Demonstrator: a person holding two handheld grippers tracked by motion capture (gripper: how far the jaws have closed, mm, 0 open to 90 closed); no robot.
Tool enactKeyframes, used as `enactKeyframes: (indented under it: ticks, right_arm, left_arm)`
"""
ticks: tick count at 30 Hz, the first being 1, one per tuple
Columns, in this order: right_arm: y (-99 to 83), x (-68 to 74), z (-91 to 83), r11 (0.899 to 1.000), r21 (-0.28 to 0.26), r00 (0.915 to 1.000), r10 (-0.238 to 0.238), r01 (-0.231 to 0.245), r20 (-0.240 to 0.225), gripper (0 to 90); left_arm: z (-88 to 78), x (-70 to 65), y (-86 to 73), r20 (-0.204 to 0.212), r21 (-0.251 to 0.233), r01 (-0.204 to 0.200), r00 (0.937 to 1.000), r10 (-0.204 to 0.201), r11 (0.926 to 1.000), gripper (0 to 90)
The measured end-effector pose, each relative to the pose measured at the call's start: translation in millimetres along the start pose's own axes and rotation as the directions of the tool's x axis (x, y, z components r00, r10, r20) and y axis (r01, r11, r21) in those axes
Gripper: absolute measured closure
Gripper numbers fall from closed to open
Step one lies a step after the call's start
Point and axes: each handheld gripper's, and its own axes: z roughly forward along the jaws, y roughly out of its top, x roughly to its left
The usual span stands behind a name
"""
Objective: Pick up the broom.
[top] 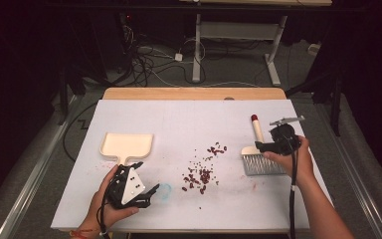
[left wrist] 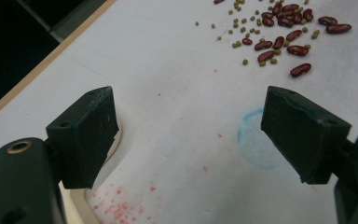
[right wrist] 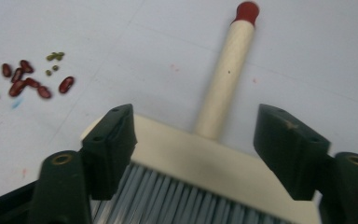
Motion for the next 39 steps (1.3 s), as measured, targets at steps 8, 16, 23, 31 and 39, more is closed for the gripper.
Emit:
enactKeyframes:
  ticks: [8,16,23,31,39]
  right_arm:
    - [29.2,-17.9,49.6,0.986,0.117,0.9932,0.113,-0.116,0.028,42.3]
    - [37.6,-19.1,77.8,0.977,0.158,0.9878,0.132,-0.144,0.083,59.5]
    - [40.1,-11.0,78.0,0.978,0.179,0.9927,0.09,-0.103,0.08,69.0]
    - [33.3,-5.2,73.2,0.987,0.157,0.9999,0.012,-0.013,0.011,70.5]
    - [20.1,-3.2,44.0,0.999,-0.048,0.9998,-0.008,0.007,-0.02,70.6]
  left_arm:
    - [-3.7,-3.2,-1.7,0.019,0.002,-0.028,0.9994,0.028,0.9996,18.0]
    - [-2.4,1.3,-7.0,0.043,0.007,-0.01,0.999,0.01,0.9999,18.3]
    - [-2.6,-2.8,-4.4,0.055,0.007,-0.025,0.9982,0.024,0.9997,18.3]
    - [1.4,-5.2,-3.7,0.056,0.027,-0.046,0.9974,0.044,0.9986,18.3]
    - [1.0,-6.4,-2.7,0.05,0.035,-0.035,0.9982,0.033,0.9988,18.3]
